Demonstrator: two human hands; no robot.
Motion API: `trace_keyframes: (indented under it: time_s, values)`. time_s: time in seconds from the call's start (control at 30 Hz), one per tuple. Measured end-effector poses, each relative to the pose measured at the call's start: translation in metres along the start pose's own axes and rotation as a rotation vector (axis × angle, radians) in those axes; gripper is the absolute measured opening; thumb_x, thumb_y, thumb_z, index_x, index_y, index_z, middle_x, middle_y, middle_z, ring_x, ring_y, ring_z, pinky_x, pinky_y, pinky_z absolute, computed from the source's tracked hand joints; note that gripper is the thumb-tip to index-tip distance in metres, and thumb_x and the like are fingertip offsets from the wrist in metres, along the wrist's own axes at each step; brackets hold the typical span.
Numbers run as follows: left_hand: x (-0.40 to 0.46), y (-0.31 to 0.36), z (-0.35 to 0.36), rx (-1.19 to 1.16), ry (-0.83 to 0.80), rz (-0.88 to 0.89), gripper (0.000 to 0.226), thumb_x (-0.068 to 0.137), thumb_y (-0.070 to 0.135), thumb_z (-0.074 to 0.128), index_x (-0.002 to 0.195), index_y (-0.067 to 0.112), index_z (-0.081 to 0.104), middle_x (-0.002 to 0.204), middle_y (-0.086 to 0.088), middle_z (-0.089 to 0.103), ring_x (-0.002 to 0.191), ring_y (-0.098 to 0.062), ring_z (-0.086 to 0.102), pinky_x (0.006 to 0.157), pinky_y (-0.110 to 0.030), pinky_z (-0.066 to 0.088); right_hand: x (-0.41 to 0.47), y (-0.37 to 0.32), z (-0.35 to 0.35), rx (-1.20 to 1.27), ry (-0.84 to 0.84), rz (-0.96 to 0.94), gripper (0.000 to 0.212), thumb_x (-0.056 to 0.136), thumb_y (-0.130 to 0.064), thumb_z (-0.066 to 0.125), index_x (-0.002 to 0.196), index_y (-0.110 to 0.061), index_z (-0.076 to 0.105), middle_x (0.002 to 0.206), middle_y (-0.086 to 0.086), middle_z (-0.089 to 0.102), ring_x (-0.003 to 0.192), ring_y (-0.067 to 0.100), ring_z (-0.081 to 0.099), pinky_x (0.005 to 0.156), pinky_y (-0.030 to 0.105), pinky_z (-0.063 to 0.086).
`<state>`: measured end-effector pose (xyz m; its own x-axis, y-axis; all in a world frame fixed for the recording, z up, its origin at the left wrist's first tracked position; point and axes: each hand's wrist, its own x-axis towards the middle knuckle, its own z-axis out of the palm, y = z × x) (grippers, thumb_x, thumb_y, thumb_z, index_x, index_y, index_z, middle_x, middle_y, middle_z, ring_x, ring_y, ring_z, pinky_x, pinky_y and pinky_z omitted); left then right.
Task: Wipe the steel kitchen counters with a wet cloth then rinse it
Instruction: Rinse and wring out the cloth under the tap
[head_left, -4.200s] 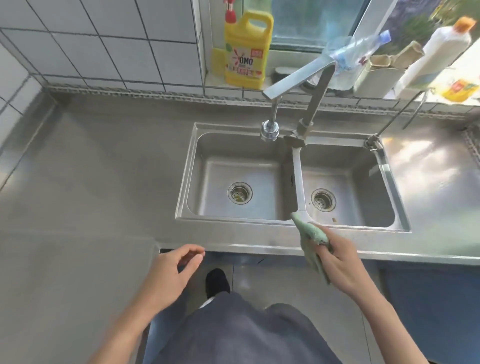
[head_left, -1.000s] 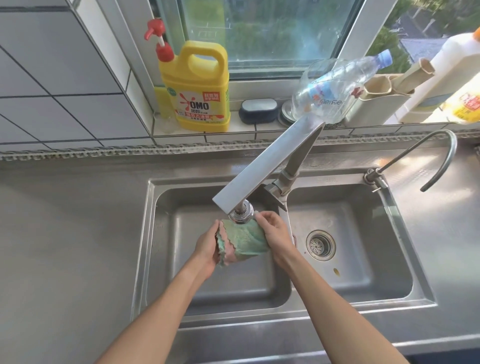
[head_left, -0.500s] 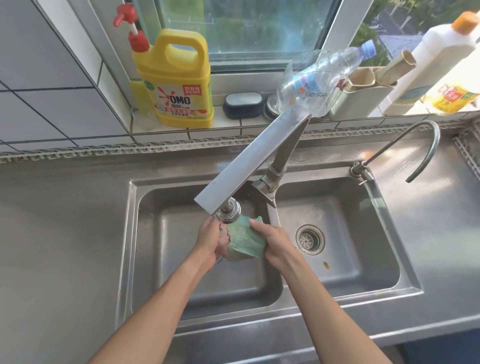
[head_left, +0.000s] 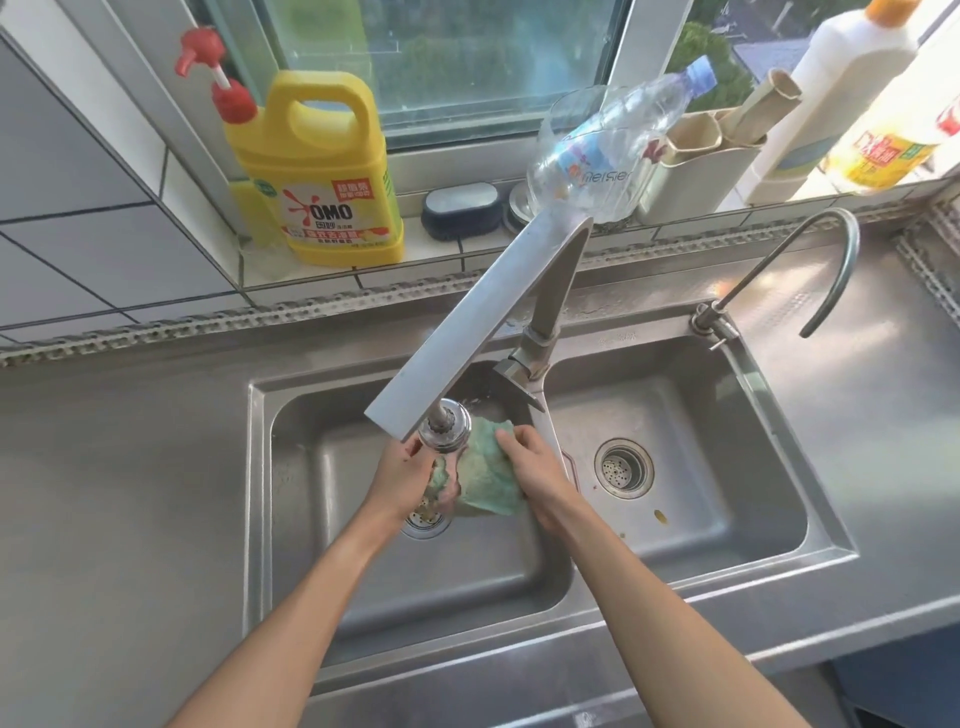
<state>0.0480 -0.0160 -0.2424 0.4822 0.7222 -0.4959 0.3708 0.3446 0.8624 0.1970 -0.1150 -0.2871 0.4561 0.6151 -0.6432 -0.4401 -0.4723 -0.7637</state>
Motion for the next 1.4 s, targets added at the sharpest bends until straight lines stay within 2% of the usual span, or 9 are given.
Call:
trace_keyframes:
  time_s: [0.17,0.57,0.73,0.8,0.87,1.0,1.2,1.33,1.4]
  values:
    - [-0.011,-0.017,-0.009,-0.121,0.023,-0.042,0.025,0.106,0.026,0.058,0.111,0.01,0.076,0.109,-0.023,0.078,0.094,-0.025,0.07,0.089,-0.039,0.05,-0.005,0.008,0.006,0.003,0.02,-0.176,0.012,0.103,-0.029,0.06,0.102,-0.018,0.061,0.088,-0.007,0.073,0.08,0.004,0.07,0.066,0.021,0.055]
    - [-0.017,-0.037,-0.009,-0.305,0.146,-0.188,0.039,0.11,0.038,0.046,0.101,0.016,0.076,0.097,-0.006,0.082,0.081,-0.013,0.078,0.066,-0.021,0.058,-0.021,0.005,0.022,-0.079,-0.028,-0.306,0.015,0.102,-0.029,0.061,0.109,-0.017,0.065,0.106,0.012,0.073,0.094,0.015,0.067,0.085,0.039,0.056]
    - [-0.007,-0.031,-0.011,-0.432,0.152,-0.224,0.04,0.108,0.042,0.051,0.118,0.01,0.073,0.112,-0.012,0.08,0.101,-0.024,0.077,0.083,-0.033,0.061,-0.019,-0.012,0.038,-0.078,-0.048,-0.237,0.019,0.099,-0.031,0.065,0.087,-0.021,0.075,0.083,-0.007,0.075,0.076,0.001,0.065,0.07,0.021,0.051]
    - [-0.002,-0.029,-0.014,-0.456,0.154,-0.229,0.033,0.106,0.04,0.057,0.104,0.009,0.07,0.103,-0.011,0.079,0.098,-0.029,0.074,0.087,-0.038,0.059,-0.016,-0.018,0.039,-0.043,-0.077,-0.209,0.024,0.099,-0.03,0.065,0.082,-0.02,0.079,0.082,-0.006,0.076,0.075,0.003,0.064,0.069,0.02,0.051]
    - [0.002,-0.025,-0.016,-0.423,0.166,-0.213,0.027,0.104,0.033,0.062,0.086,0.013,0.058,0.089,-0.009,0.071,0.088,-0.027,0.068,0.076,-0.035,0.055,-0.011,-0.024,0.038,0.03,-0.101,-0.177,0.025,0.098,-0.03,0.066,0.088,-0.014,0.081,0.089,0.004,0.079,0.08,0.01,0.066,0.073,0.026,0.054]
    - [0.009,-0.021,-0.008,-0.245,0.151,-0.143,0.011,0.102,0.023,0.064,0.093,0.018,0.065,0.081,0.005,0.076,0.074,-0.011,0.071,0.06,-0.023,0.053,-0.005,-0.033,0.046,0.172,-0.147,-0.099,0.022,0.097,-0.026,0.069,0.099,-0.008,0.081,0.104,0.019,0.078,0.09,0.025,0.072,0.088,0.042,0.058]
    - [0.03,-0.012,0.01,-0.553,0.347,-0.3,0.004,0.099,0.016,0.058,0.1,0.013,0.06,0.091,-0.011,0.062,0.084,-0.022,0.059,0.076,-0.035,0.049,-0.014,-0.038,0.057,-0.132,-0.225,-0.197,0.017,0.086,-0.023,0.07,0.07,-0.026,0.074,0.076,-0.01,0.07,0.072,0.002,0.057,0.064,0.015,0.049]
    - [0.035,-0.004,0.011,-0.762,0.324,-0.427,0.017,0.095,0.027,0.065,0.079,0.019,0.064,0.071,-0.001,0.068,0.059,-0.019,0.066,0.063,-0.028,0.055,-0.011,-0.043,0.055,-0.285,-0.246,-0.256,0.04,0.093,-0.001,0.065,0.064,-0.029,0.064,0.07,-0.012,0.063,0.062,-0.002,0.05,0.057,0.016,0.044]
    - [0.035,-0.002,0.016,-0.75,0.336,-0.468,0.013,0.092,0.028,0.068,0.083,0.019,0.069,0.076,-0.002,0.072,0.067,-0.021,0.069,0.068,-0.029,0.056,-0.009,-0.045,0.056,-0.295,-0.167,-0.288,0.046,0.089,0.002,0.067,0.061,-0.034,0.066,0.064,-0.016,0.064,0.06,-0.005,0.052,0.059,0.016,0.045]
